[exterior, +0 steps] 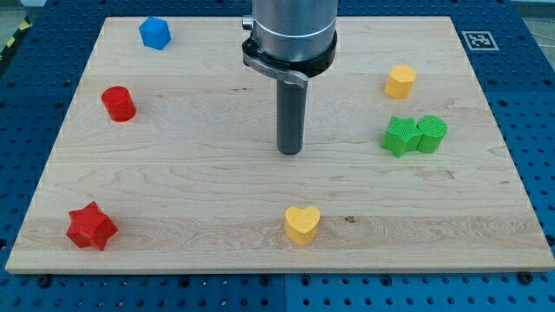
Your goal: Move your arm to the bottom center of the board
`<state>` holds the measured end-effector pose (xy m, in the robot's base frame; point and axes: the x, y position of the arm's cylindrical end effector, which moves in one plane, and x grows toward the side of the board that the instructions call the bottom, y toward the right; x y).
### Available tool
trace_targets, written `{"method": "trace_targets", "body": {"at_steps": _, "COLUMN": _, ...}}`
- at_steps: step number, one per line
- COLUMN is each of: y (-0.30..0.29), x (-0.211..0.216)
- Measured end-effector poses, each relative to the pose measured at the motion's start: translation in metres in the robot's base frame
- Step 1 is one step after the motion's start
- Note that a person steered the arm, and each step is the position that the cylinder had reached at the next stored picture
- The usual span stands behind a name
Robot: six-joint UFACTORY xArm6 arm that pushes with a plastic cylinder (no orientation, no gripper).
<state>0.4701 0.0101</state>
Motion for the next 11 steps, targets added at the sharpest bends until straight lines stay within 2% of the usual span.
{"method": "trace_targets", "body": {"at_steps": 1, "y": 0.000, "x": 0.009}}
{"method": "trace_targets", "body": {"at_steps": 2, "y": 0.000, "x": 0.041}}
{"method": "trace_targets", "body": {"at_steps": 4, "y": 0.036, "x": 0.053}}
{"method": "trace_targets", "body": {"at_steps": 7, "y": 0.084, "x": 0.118}}
{"method": "trace_targets", "body": {"at_steps": 8, "y": 0.081, "x": 0.147}}
{"method": "trace_targets", "body": {"at_steps": 9, "y": 0.079, "x": 0.149}}
{"method": "trace_targets", "body": {"at_steps": 11, "y": -0.008, "x": 0.149}}
